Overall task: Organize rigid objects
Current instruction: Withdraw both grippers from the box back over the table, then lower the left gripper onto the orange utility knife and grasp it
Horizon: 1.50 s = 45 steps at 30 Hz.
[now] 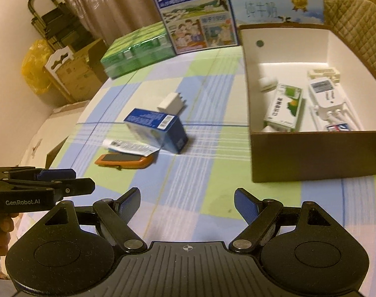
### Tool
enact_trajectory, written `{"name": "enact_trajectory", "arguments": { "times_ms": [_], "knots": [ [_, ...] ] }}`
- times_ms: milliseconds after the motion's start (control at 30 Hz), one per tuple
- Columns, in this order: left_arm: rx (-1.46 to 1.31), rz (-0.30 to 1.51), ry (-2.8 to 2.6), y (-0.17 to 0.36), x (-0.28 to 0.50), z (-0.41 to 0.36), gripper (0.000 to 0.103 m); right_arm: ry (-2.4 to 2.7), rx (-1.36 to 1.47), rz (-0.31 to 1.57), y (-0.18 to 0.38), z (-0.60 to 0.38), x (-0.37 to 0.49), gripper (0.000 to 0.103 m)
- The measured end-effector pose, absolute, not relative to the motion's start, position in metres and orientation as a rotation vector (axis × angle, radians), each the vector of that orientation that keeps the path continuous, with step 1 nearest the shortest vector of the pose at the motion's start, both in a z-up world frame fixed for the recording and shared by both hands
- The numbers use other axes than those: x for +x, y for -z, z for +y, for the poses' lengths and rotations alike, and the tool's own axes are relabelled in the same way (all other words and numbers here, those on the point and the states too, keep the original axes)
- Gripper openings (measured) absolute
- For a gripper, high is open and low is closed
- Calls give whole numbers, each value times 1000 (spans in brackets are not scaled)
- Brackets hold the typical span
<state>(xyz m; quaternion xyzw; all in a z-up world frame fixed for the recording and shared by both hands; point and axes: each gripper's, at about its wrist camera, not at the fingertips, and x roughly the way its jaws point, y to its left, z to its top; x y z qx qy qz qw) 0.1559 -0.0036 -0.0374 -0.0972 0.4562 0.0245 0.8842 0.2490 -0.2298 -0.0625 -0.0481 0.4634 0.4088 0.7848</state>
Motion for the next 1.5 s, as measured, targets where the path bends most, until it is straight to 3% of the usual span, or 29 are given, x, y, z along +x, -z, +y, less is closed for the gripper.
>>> {"name": "enact_trajectory", "arguments": {
  "times_ms": [1033, 1500],
  "knots": [
    [-119, 966, -18, 89, 172, 73, 52, -797, -113, 1072, 105, -181, 240, 80],
    [53, 992, 207, 130, 228, 102, 64, -611, -46, 1129, 118, -202, 250, 80]
  ]
}}
